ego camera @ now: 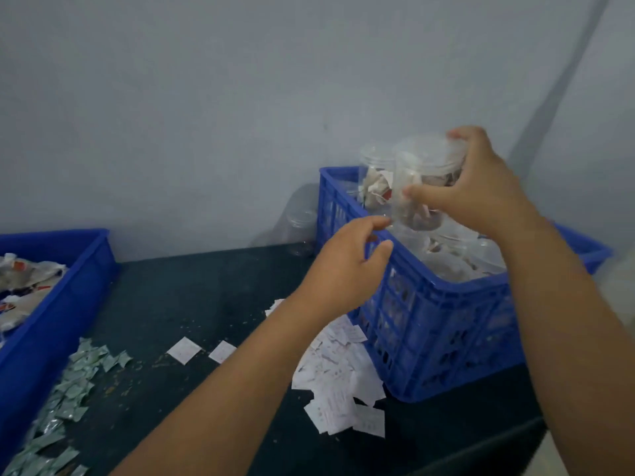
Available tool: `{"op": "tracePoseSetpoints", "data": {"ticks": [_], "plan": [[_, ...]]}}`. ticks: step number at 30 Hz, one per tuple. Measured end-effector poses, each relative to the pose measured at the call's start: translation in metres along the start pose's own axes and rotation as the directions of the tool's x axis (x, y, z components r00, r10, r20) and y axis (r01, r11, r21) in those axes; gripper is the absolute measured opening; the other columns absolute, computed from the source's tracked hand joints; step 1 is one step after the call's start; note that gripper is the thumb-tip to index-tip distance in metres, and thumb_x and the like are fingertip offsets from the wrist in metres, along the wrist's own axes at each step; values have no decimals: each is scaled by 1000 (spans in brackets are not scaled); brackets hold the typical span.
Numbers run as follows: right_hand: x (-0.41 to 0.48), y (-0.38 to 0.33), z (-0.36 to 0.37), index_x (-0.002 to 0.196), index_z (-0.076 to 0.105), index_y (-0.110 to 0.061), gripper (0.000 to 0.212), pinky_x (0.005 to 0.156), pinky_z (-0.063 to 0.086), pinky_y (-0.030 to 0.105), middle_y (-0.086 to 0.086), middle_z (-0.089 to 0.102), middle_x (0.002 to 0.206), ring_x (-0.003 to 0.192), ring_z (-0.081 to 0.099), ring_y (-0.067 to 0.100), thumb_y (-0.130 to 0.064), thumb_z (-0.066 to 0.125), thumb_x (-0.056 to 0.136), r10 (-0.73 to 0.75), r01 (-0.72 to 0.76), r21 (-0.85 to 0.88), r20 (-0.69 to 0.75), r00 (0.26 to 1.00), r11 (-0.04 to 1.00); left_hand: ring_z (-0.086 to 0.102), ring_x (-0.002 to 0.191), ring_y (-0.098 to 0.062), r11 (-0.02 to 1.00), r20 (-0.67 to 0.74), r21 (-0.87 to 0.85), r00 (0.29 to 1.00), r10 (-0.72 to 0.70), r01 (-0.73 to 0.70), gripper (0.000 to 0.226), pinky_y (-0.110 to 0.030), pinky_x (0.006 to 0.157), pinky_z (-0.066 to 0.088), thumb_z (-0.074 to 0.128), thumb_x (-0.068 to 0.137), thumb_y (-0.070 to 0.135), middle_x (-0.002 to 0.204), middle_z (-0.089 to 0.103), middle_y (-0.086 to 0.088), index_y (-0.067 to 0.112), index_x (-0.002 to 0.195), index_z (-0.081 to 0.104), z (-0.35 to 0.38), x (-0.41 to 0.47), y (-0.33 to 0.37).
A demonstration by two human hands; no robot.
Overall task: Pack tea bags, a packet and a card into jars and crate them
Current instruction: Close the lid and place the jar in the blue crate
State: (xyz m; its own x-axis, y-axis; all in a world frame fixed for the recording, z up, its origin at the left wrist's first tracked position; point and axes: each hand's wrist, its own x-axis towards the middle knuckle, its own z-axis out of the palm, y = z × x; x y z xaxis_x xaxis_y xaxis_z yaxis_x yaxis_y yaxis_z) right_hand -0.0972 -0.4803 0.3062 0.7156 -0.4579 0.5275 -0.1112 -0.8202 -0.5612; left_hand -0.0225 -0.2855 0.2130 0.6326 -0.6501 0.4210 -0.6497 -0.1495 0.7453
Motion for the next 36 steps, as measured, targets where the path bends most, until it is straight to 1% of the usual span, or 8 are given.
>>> {"op": "tracePoseSetpoints", "data": {"ticks": [8,12,19,22,26,29,32,36], "plan": [[14,41,33,168,14,-35,114,99,47,37,3,52,148,124,59,23,-53,88,83,86,-98,98,123,989,990,48,135,-21,996,11,89,1000,0,-1,42,-55,117,38,38,111,21,148,53,1,19,151,46,24,46,3],[8,39,31,170,4,-41,116,117,42,46,8,35,171,151,45,27,-56,85,87,108,-117,136,73,991,984,40,145,-16,995,-34,95,999,-20,23,45,-37,120,34,45,110,33,155,48,4,21,153,46,12,36,-13],[-34,21,17,149,50,-44,72,106,48,24,-34,57,128,128,56,-6,-84,62,90,-26,106,224,-335,942,969,62,107,11,981,-143,49,973,-181,190,16,-7,85,50,61,99,45,114,66,29,43,113,69,-55,-67,-92],[-80,-19,47,144,59,-37,55,101,49,12,-36,61,123,119,64,-4,-73,56,103,-139,266,337,-355,924,903,66,89,10,917,-212,163,920,-329,365,12,-6,73,48,63,98,42,94,70,32,46,88,69,-85,-128,-141],[-124,-59,134,114,69,-49,15,83,58,16,-14,75,103,98,74,8,-54,68,101,-267,197,544,53,962,816,66,78,4,780,-336,257,810,-481,570,19,-25,68,52,64,99,42,79,70,24,39,81,69,-100,-186,-202],[-127,-58,221,124,67,-48,28,98,58,29,-22,69,123,114,66,-2,-49,75,97,-244,62,332,541,805,941,66,76,-1,791,-433,148,758,-488,594,23,-37,72,56,64,100,42,80,71,19,32,80,70,-96,-203,-226],[-100,-40,290,153,53,-34,63,118,46,35,-8,47,159,139,54,12,-52,77,98,-162,96,137,641,751,986,66,74,-3,822,-473,95,752,-459,561,26,-32,65,54,60,97,52,79,70,19,33,81,67,-92,-204,-237],[-25,-23,335,166,36,-17,88,127,36,46,14,33,169,155,38,34,-48,79,97,0,-6,9,551,835,1000,64,72,-8,858,-501,95,769,-396,504,34,-25,60,49,58,90,63,75,66,14,32,77,63,-92,-207,-242]]}}
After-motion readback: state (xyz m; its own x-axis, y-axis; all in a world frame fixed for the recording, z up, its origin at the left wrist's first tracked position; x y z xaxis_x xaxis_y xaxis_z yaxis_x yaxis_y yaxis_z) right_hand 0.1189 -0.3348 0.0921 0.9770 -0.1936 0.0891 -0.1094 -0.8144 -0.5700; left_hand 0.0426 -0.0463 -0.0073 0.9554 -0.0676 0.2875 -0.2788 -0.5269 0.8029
